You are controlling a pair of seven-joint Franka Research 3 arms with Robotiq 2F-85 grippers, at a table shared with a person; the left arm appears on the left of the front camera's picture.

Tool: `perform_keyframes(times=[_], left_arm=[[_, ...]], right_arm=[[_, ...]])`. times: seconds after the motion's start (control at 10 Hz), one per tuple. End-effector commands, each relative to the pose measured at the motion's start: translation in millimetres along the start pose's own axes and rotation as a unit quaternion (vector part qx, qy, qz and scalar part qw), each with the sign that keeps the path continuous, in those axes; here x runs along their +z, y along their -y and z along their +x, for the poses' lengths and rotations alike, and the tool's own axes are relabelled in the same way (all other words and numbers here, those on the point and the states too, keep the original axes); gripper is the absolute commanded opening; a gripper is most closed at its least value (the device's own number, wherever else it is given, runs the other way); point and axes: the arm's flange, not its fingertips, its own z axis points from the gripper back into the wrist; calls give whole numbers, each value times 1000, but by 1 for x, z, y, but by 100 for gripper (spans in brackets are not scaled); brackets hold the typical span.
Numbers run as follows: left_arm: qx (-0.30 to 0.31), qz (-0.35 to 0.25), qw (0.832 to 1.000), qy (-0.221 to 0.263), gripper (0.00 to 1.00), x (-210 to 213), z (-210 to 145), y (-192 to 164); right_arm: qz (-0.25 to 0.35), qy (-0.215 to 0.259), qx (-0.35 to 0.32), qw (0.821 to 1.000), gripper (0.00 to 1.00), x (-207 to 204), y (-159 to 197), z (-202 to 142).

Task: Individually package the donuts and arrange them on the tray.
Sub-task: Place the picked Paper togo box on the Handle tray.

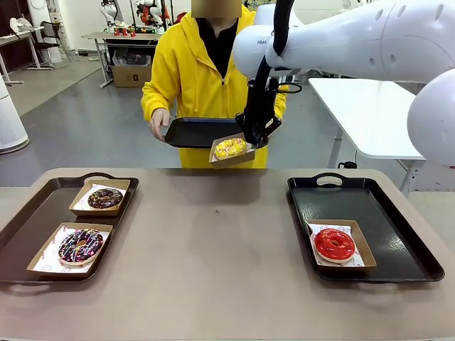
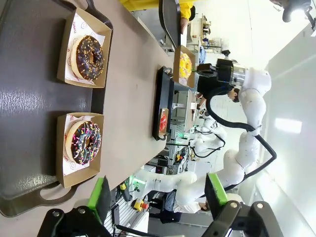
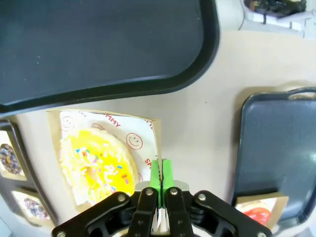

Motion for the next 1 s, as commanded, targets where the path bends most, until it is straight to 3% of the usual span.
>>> perform_keyframes(times=[0.0, 0.2, 0.4, 0.6, 0.9], left_arm=[[-3, -1, 1000, -4, 100, 2, 1, 2], [-3, -1, 1000, -4, 100, 2, 1, 2], [-3, -1, 1000, -4, 100, 2, 1, 2], [-3, -1, 1000, -4, 100, 2, 1, 2], [-3, -1, 1000, -4, 100, 2, 1, 2]], right_arm=[[-38, -13, 36, 999, 2, 53, 37, -29], [-54, -29, 39, 997, 2, 88, 101, -40], [-80, -18, 56, 995, 2, 96, 166, -43], [-74, -5, 96, 993, 2, 83, 215, -40], [-52, 5, 100, 994, 2, 36, 250, -35]])
